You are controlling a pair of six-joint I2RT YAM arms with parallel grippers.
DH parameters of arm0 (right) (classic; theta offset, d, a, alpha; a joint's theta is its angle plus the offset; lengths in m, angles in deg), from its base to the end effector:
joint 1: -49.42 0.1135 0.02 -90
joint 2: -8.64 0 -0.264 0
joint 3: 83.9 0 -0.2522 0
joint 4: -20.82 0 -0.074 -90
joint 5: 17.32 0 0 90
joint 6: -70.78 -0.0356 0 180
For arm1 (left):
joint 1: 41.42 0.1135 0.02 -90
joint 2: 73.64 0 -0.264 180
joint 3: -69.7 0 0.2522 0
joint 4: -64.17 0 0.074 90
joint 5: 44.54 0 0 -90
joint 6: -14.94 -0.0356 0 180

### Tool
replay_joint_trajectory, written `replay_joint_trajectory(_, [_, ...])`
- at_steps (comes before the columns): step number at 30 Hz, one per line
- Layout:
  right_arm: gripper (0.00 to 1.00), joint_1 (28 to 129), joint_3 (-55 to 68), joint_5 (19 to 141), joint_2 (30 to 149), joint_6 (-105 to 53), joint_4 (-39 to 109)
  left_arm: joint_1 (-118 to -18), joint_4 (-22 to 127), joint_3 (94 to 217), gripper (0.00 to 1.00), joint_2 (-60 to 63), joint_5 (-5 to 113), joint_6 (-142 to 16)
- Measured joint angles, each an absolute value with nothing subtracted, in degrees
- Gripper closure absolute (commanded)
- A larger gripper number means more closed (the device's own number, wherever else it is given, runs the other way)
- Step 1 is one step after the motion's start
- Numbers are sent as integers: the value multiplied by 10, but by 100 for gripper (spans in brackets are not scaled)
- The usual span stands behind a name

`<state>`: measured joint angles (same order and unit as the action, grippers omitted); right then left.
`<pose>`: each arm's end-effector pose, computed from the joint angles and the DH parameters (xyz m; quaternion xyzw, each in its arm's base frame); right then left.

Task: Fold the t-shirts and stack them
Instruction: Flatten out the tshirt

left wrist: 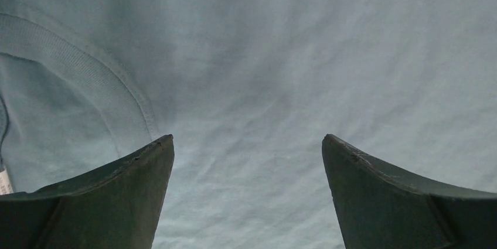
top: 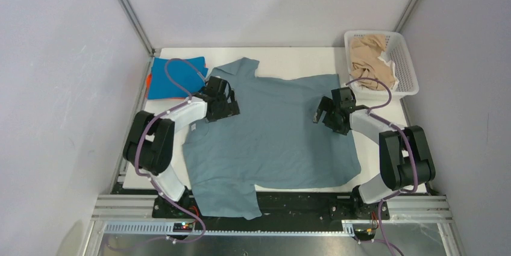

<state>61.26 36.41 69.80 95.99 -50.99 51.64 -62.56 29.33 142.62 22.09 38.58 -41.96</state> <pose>0.2827 0.0574 0.1667 0.1732 0.9464 0.0784 0.2611 0.3162 -0.1177 0.1860 -0.1165 0.9517 -0.0755 0.2738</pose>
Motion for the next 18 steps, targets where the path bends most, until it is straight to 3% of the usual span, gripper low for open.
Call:
replay_joint_trajectory(9, [1,577,336,729,992,-527,495,-605,297,1515,0,332,414,-411])
replay_joint_trajectory(18, [1,544,220,754,1093,-525,504,-569,278,1757,0,500,490,-390])
